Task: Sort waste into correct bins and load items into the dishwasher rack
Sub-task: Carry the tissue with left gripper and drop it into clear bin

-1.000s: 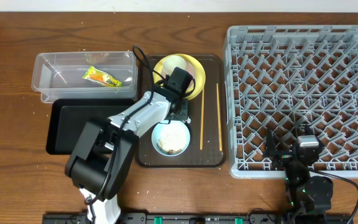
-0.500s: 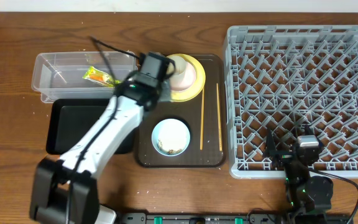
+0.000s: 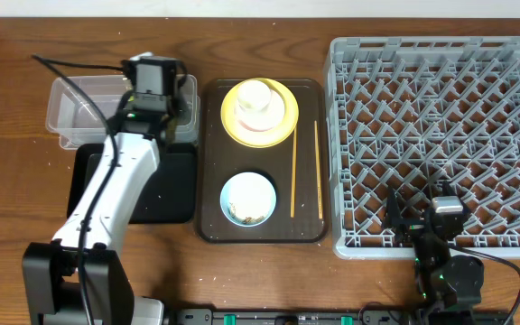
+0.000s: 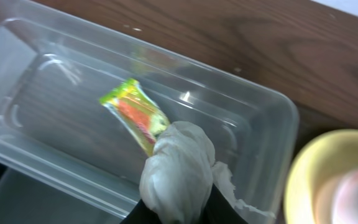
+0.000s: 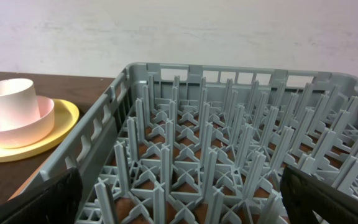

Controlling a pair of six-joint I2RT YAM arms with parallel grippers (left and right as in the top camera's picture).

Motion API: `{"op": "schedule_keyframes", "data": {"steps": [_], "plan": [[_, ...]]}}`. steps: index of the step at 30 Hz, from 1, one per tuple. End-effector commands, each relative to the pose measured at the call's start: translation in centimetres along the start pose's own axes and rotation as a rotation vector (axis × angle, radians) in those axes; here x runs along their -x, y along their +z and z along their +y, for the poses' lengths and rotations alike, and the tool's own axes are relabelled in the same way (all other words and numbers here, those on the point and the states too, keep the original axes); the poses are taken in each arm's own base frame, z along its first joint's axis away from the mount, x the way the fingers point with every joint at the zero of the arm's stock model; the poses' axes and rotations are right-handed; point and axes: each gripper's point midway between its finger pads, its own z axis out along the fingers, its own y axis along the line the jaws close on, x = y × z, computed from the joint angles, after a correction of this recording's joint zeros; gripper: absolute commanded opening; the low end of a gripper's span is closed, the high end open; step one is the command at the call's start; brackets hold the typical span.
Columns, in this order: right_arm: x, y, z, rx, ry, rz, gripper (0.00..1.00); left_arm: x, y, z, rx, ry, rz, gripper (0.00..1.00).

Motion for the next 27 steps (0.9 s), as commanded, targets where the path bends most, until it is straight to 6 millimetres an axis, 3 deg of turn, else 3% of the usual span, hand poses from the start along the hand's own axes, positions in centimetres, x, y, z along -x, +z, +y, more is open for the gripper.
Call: {"op": "schedule_keyframes", "data": {"steps": [1, 10, 12, 13, 14, 16, 19, 22, 25, 27], "plan": [[-0.1, 0.0, -0.3, -0.011, 0.005, 0.003, 0.99, 0.9, 0.3, 1.0, 0.028, -0.039, -0.023, 0.17], [-0.1, 0.0, -0.3, -0.011, 0.005, 0.003, 0.99, -0.6, 3.4, 1.0, 0.055, -0.027, 0.023, 0.17], [-0.1, 0.0, -0.3, -0.011, 0.005, 0.003, 0.99, -1.0, 4.1, 1.0, 0.06, -0.023, 0.034, 0.26], [-0.1, 0.0, -0.3, -0.011, 0.005, 0.003, 0.99, -1.2, 4.4, 1.0, 0.062, -0.021, 0.04, 0.42], [-0.1, 0.0, -0.3, -0.011, 0.005, 0.003, 0.99, -1.3, 4.5, 1.0, 0.063, -0.02, 0.041, 0.49], [-0.1, 0.0, -0.3, -0.011, 0.005, 0.004, 0.99, -1.1, 4.5, 0.8, 0.058, -0.023, 0.031, 0.55], [-0.1, 0.0, -0.3, -0.011, 0.005, 0.003, 0.99, 0.3, 3.6, 0.5, 0.036, -0.038, -0.013, 0.58], [-0.1, 0.0, -0.3, -0.011, 0.005, 0.003, 0.99, 0.9, 1.3, -0.8, -0.053, -0.044, -0.017, 0.58], [-0.1, 0.0, -0.3, -0.011, 0.005, 0.003, 0.99, -0.2, -1.8, -3.4, -0.224, -0.031, 0.056, 0.58], [-0.1, 0.0, -0.3, -0.011, 0.005, 0.003, 0.99, -2.1, -4.1, -5.4, -0.353, -0.011, 0.147, 0.53]]}}
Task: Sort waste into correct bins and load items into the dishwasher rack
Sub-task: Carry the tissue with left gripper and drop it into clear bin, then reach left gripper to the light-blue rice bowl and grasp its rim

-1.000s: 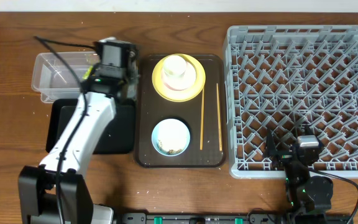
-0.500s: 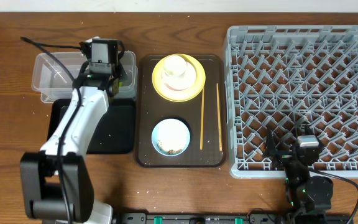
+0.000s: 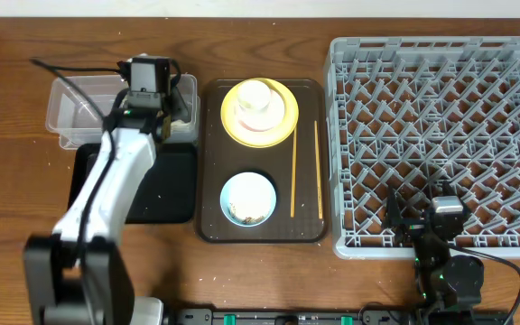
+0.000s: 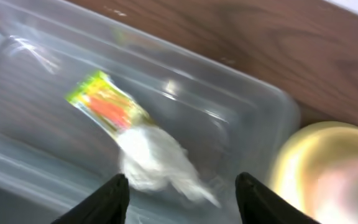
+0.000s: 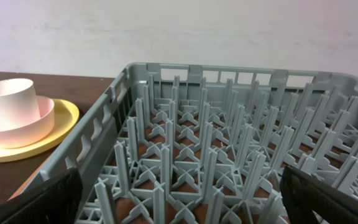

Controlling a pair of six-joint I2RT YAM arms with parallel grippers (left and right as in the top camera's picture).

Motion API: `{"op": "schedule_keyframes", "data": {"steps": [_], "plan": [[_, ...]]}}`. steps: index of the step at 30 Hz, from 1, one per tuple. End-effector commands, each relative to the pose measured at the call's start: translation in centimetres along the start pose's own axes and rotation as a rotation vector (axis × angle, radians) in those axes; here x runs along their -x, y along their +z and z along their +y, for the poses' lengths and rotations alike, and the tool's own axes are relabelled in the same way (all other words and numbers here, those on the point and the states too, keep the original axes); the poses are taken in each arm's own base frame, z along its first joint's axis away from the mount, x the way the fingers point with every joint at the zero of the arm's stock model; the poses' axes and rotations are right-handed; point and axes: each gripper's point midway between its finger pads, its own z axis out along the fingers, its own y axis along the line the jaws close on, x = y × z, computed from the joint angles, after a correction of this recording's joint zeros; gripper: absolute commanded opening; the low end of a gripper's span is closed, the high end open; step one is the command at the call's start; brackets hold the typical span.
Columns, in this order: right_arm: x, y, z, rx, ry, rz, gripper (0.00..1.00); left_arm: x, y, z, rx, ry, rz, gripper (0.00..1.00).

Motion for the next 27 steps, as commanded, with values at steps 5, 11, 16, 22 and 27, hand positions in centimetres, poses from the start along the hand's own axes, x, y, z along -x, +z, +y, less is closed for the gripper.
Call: {"op": "schedule_keyframes", "data": {"steps": [5, 11, 16, 22, 27], "plan": [[-0.1, 0.0, -0.3, -0.011, 0.005, 0.004, 0.99, -7.8, -6.6, -7.6, -0.368, 0.095, 0.315, 0.47], [-0.1, 0.0, -0.3, -0.011, 0.005, 0.004, 0.99, -15.8, -8.4, -10.2, -0.363, 0.267, 0.521, 0.43], [-0.1, 0.0, -0.3, -0.011, 0.005, 0.004, 0.99, -20.6, -8.7, -11.8, -0.331, 0.432, 0.563, 0.43], [-0.1, 0.0, -0.3, -0.011, 0.005, 0.004, 0.99, -24.0, -8.1, -12.4, -0.215, 0.547, 0.538, 0.34], [-0.1, 0.0, -0.3, -0.011, 0.005, 0.004, 0.99, -25.6, -7.3, -12.4, -0.145, 0.575, 0.522, 0.26]]}}
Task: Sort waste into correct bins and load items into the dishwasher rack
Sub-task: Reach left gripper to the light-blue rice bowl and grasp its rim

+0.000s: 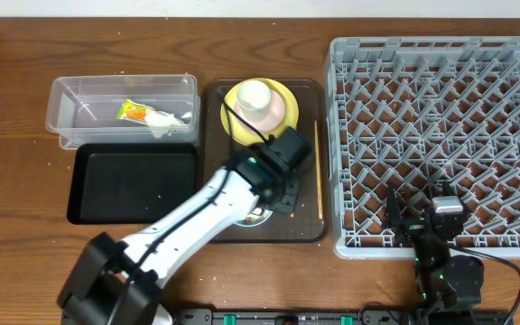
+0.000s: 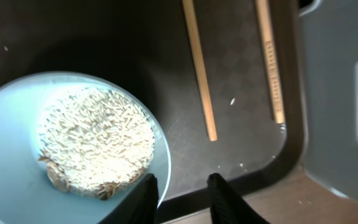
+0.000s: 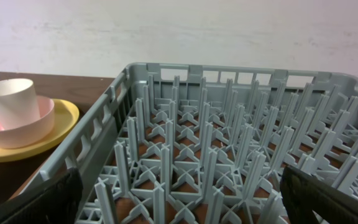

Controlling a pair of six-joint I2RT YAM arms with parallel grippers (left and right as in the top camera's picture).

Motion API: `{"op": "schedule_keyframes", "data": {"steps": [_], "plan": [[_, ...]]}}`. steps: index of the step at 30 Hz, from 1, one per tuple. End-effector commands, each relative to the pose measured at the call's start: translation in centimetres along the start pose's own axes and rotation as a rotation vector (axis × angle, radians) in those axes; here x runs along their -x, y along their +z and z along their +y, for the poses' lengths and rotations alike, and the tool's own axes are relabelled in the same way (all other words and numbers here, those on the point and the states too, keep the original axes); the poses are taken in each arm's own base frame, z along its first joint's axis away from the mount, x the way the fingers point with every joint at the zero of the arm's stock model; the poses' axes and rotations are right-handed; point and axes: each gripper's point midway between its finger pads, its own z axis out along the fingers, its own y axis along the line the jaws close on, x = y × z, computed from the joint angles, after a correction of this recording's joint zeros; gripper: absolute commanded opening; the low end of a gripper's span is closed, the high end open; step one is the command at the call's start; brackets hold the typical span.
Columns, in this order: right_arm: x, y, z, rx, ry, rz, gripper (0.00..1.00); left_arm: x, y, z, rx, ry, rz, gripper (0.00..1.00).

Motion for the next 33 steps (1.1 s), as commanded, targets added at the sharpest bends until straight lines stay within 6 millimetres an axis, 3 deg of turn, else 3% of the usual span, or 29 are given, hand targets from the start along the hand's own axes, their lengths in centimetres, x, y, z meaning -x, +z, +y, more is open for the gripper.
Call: {"op": "schedule_keyframes", "data": {"steps": [1, 12, 16, 24, 33], "plan": [[-0.1, 0.0, -0.3, -0.011, 0.005, 0.003, 0.99, -0.2, 1.1, 0.9, 0.086, -0.032, -0.011, 0.26], [-0.1, 0.0, -0.3, -0.011, 0.005, 0.003, 0.99, 0.0, 3.8, 0.7, 0.109, -0.023, 0.009, 0.22], [-0.1, 0.0, -0.3, -0.011, 0.005, 0.003, 0.99, 0.5, 3.9, 1.8, 0.175, -0.02, -0.022, 0.22], [-0.1, 0.0, -0.3, -0.011, 0.005, 0.003, 0.99, 0.5, 3.9, 2.0, 0.185, -0.02, -0.024, 0.22], [-0.1, 0.0, -0.3, -0.011, 0.005, 0.003, 0.99, -0.8, 4.7, 2.9, 0.209, -0.042, 0.009, 0.22]]}}
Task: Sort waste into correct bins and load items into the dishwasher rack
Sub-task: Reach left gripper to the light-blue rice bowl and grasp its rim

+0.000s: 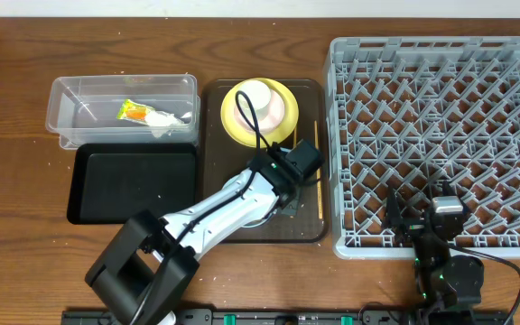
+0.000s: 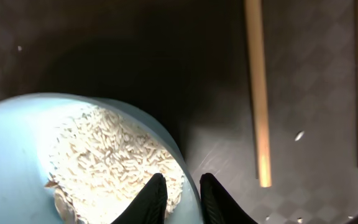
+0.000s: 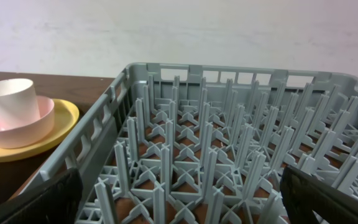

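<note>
A light blue bowl [image 2: 17,155] of white rice [image 2: 110,162] sits on the dark brown tray [image 1: 210,162]. My left gripper [image 2: 182,186] straddles the bowl's right rim, one finger on the rice and one outside, shut on the rim. Two wooden chopsticks [image 2: 257,93] lie on the tray to its right. Behind it stands a yellow plate [image 1: 233,126] carrying a pink bowl [image 1: 280,113] and a white cup [image 1: 255,95]. My right gripper [image 3: 179,193] hangs open over the near left corner of the grey dishwasher rack [image 1: 441,126].
A clear bin [image 1: 61,108] at the back left holds a colourful wrapper [image 1: 134,111] and a crumpled tissue [image 1: 165,119]. A black tray [image 1: 134,185] lies in front of it. The rack's upright tines fill the right side.
My left gripper has come down lower onto the blue bowl's right rim and its fingers have narrowed around it. The right arm has not moved.
My left gripper held a crumpled tissue over the clear bin beside the wrapper. Then it stood open with the tissue lying in the bin. Then it was over the rice bowl on the tray, open, and now it grips the bowl's rim.
</note>
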Controlling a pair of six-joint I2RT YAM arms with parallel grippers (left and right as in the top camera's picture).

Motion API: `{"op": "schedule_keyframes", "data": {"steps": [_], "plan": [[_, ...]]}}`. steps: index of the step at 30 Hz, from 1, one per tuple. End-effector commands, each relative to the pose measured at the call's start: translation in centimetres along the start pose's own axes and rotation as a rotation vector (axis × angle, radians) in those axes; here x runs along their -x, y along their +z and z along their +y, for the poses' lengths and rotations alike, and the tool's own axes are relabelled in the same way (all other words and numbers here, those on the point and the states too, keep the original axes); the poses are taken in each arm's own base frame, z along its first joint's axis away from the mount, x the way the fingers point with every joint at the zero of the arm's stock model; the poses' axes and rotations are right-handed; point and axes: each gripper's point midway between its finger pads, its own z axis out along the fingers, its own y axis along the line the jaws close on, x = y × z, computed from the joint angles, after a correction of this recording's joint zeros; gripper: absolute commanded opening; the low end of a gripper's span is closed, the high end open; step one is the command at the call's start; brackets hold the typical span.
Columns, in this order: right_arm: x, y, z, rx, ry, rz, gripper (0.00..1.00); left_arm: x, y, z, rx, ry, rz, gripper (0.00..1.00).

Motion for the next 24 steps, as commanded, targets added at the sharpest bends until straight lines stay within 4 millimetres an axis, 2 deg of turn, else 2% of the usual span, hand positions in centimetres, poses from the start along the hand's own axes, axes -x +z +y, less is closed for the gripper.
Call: {"op": "schedule_keyframes", "data": {"steps": [1, 4, 11, 17, 24], "plan": [[-0.1, 0.0, -0.3, -0.011, 0.005, 0.003, 0.99, -0.6, 0.7, 1.0, 0.047, -0.013, 0.012, 0.22], [-0.1, 0.0, -0.3, -0.011, 0.005, 0.003, 0.99, 0.0, 0.6, 2.1, 0.106, 0.022, -0.021, 0.22], [-0.1, 0.0, -0.3, -0.011, 0.005, 0.003, 0.99, 1.7, -0.4, 6.3, 0.35, 0.081, -0.122, 0.23], [-0.1, 0.0, -0.3, -0.011, 0.005, 0.003, 0.99, 1.7, -0.5, 6.4, 0.354, 0.073, -0.125, 0.23], [-0.1, 0.0, -0.3, -0.011, 0.005, 0.003, 0.99, 0.5, 0.2, 4.7, 0.248, 0.037, -0.062, 0.24]]}}
